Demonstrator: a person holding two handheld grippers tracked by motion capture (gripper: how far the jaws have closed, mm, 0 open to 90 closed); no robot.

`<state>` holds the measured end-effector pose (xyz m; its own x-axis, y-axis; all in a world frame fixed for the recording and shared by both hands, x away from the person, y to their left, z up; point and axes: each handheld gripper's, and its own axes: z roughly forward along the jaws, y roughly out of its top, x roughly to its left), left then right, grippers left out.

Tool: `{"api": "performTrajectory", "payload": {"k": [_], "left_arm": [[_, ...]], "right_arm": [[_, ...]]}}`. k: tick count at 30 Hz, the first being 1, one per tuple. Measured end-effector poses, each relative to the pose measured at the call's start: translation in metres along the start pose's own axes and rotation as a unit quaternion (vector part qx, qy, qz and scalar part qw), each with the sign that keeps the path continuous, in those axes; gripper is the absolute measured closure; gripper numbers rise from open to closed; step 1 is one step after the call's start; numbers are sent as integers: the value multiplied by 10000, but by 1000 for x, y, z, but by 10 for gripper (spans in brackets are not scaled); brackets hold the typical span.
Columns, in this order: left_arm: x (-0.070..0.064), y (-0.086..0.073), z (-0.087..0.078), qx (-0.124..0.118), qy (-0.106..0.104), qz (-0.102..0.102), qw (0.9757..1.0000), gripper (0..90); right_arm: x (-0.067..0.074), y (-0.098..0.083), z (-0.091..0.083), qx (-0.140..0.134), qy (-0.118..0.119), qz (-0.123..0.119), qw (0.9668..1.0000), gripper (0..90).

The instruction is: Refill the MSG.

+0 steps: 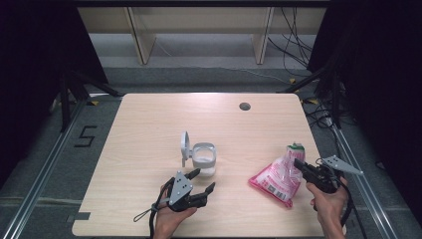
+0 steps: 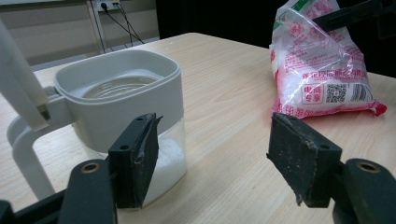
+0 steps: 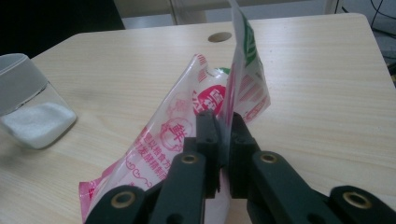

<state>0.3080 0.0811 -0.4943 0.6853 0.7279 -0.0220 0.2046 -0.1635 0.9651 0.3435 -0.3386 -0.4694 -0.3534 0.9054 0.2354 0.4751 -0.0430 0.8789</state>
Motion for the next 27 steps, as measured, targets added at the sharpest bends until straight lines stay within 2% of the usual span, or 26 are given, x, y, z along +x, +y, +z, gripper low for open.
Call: {"api": "performTrajectory", "payload": {"k": [1, 2, 3, 5, 6, 7, 8, 9, 11, 12, 13, 14, 15, 16, 17, 18, 19, 20, 21, 22, 23, 24, 25, 26, 27], "left_arm": [[1, 0, -1, 26, 3, 70, 10000, 329], [2, 0, -1, 30, 8, 53, 10000, 329], [3, 1, -1, 32, -9, 131, 9999, 330], [4, 0, -2, -3, 14, 72, 10000, 331], [4, 1, -2, 15, 11, 84, 10000, 331], [5, 1, -3, 23, 42, 32, 10000, 331], [6, 1, -4, 23, 48, 48, 10000, 331], [7, 1, -4, -22, 56, 23, 10000, 331], [9, 1, -7, 41, 103, 52, 9999, 332], [11, 1, -8, 17, 88, 52, 9999, 332], [12, 1, -9, 38, 133, 59, 9999, 332], [13, 1, -10, 41, 145, 76, 9999, 332], [15, 1, -11, -1, 137, 44, 9999, 332], [16, 1, -12, 42, 172, 59, 9998, 332], [16, 0, -13, 44, 179, 50, 9998, 333], [17, 1, -14, 52, 182, 76, 9998, 333], [18, 0, -14, 3, 170, 33, 9999, 333], [18, 0, -15, 34, 195, 26, 9998, 333], [19, 0, -16, 32, 216, 39, 9998, 333], [20, 0, -17, 40, 226, 50, 9997, 333], [21, 0, -18, 52, 244, 25, 9997, 333], [22, -1, -17, -9, 190, 45, 9998, 333], [21, -1, -19, 10, 238, 4, 9997, 332], [22, -1, -19, 2, 226, 13, 9997, 332], [22, -1, -19, 4, 232, 12, 9997, 332]], "right_arm": [[-1, 0, 0, 72, 79, -2, 9999, 835], [-1, 0, 0, 117, 30, 10, 9999, 827], [-3, 0, 1, 102, 23, -72, 9999, 822], [-4, -1, 2, 47, -69, -175, 9998, 796], [-3, -2, 3, -29, 41, -49, 10000, 775], [-5, -2, 4, 24, 14, -81, 10000, 746], [-2, -3, 3, 76, 46, 207, 9997, 717], [-4, -4, 5, -30, 87, 153, 9998, 702], [-4, -5, 6, 74, -37, 85, 9999, 666], [-5, -5, 7, 59, -13, 54, 10000, 650], [-2, -6, 6, 195, -1, 321, 9993, 626], [-1, -6, 6, 189, 44, 429, 9989, 610], [-1, -6, 7, 138, 2, 427, 9990, 592], [-5, -6, 8, 132, 80, 241, 9996, 575], [-2, -7, 8, 150, -45, 340, 9993, 555], [-1, -7, 7, 203, -139, 321, 9992, 537], [0, -8, 8, 193, -112, 366, 9991, 528], [-2, -8, 8, 156, -139, 224, 9995, 520], [2, -9, 7, 163, -138, 454, 9987, 515], [-1, -9, 6, 184, -168, 272, 9993, 509], [1, -10, 5, 160, -236, 353, 9990, 496], [-2, -10, 5, 121, -170, 278, 9994, 485], [-1, -11, 3, 164, -275, 301, 9990, 472], [1, -11, 1, 197, -329, 504, 9980, 459], [-2, -11, 0, 146, -264, 404, 9987, 457]]}}
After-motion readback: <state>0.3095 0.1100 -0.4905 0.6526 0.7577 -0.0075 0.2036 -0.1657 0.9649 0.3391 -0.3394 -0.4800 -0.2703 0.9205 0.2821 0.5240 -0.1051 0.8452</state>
